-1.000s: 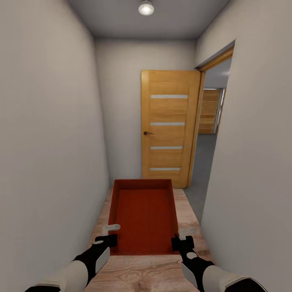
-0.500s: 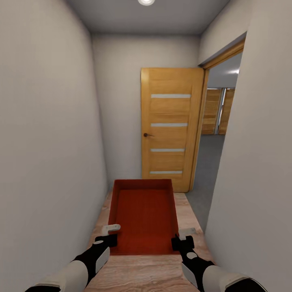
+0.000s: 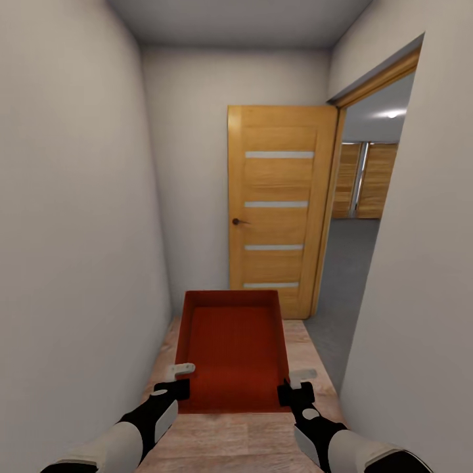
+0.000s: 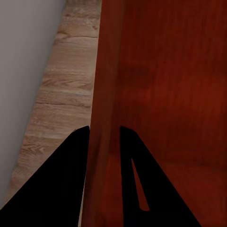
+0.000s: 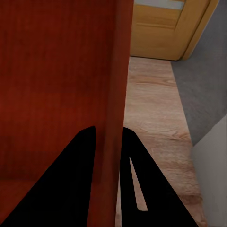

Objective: Move the two storage containers from the living room to the garage. In the garage, place one container on the floor and stack the other container on top of it (either order is fine).

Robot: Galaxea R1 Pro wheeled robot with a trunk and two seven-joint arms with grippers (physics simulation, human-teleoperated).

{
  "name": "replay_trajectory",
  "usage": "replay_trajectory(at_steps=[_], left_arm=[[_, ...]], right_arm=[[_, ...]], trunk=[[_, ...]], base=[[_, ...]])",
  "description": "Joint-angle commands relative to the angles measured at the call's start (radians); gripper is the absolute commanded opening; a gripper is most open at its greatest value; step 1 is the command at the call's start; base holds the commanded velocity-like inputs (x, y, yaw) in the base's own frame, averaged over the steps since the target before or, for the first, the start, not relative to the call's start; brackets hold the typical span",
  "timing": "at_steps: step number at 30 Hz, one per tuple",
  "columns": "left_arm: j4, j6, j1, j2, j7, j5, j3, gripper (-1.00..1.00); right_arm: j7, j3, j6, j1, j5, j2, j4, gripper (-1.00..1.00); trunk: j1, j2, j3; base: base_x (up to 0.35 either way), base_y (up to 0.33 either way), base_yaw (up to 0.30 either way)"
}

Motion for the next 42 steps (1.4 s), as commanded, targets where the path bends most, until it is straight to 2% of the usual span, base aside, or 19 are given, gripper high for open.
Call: replay_trajectory(at_steps=[1, 35, 42], left_arm=[[0.002, 0.002, 0.000, 0.052, 0.025, 0.010, 0.006, -1.00], [0.001, 0.002, 0.000, 0.052, 0.025, 0.008, 0.006, -1.00], [-0.002, 0.001, 0.000, 0.050, 0.025, 0.008, 0.006, -1.00]], right_arm=[[-0.005, -0.011, -0.025, -0.002, -0.012, 0.000, -0.002, -1.00], [-0.005, -0.011, -0.025, -0.002, -0.012, 0.000, -0.002, -1.00], [-0.006, -0.011, -0.025, -0.002, -0.013, 0.001, -0.002, -1.00]], trunk=[[0.001, -0.001, -0.002], [0.001, -0.001, -0.002], [0.001, -0.001, -0.002]], base=[[0.322, 0.000, 0.000], [0.322, 0.000, 0.000], [0.087, 0.000, -0.017]])
